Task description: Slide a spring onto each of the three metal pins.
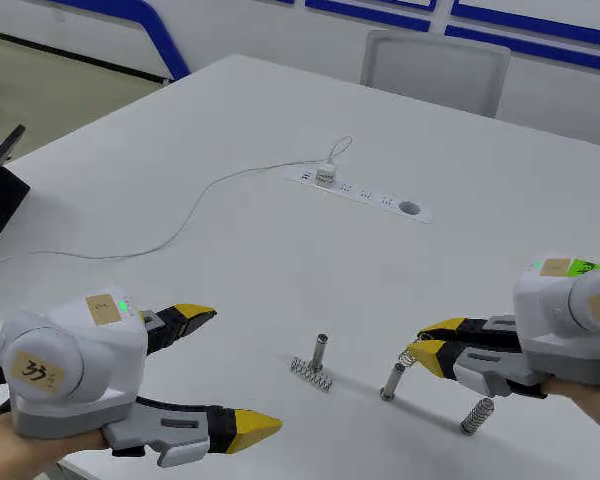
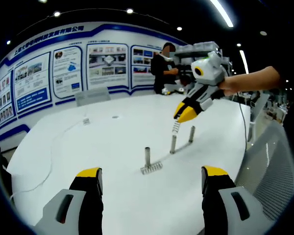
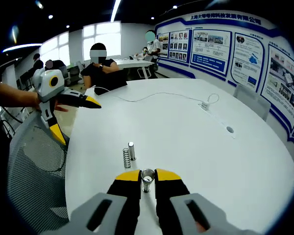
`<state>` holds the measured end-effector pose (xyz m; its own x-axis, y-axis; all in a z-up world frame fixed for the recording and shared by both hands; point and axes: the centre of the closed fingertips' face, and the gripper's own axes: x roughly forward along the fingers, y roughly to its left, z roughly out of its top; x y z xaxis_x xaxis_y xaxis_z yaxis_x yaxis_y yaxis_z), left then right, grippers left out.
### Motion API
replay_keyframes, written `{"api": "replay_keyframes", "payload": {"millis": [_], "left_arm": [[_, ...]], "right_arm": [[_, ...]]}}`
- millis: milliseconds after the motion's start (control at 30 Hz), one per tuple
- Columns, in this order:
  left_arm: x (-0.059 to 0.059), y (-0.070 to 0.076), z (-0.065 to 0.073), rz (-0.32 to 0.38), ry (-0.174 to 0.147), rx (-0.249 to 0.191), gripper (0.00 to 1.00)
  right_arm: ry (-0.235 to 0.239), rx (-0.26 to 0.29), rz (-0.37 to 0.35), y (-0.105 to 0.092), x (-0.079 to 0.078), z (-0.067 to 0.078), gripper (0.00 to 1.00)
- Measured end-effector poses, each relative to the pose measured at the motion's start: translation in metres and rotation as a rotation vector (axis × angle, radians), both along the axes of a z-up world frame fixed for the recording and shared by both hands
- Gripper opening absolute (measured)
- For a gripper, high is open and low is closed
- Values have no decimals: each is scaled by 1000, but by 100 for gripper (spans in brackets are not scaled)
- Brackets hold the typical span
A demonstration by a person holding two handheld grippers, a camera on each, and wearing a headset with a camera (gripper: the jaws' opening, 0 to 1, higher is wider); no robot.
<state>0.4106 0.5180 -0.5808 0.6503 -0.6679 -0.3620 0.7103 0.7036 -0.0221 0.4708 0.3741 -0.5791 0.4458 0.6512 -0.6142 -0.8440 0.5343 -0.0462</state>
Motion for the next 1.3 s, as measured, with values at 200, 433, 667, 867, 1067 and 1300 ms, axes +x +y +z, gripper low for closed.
{"api": "replay_keyframes", "payload": {"millis": [200,433,667,867,1067,1300], "left_arm": [[0,1,-2,9,11,0,87],[-1,1,-5,2,21,7,88],[1,4,-6,21,31,-4,89],[2,6,-6,30,33,-4,90],[2,6,-6,33,38,-6,91],[0,3,-8,17,46,1,93]], "right_arm": [[12,-23,2,1,1,-7,11],[26,-74,28,3,1,-19,11],[46,-101,29,5,2,-31,11],[60,-127,39,6,2,-42,11],[75,-143,40,7,2,-50,11],[89,-157,41,6,2,-58,11]]}}
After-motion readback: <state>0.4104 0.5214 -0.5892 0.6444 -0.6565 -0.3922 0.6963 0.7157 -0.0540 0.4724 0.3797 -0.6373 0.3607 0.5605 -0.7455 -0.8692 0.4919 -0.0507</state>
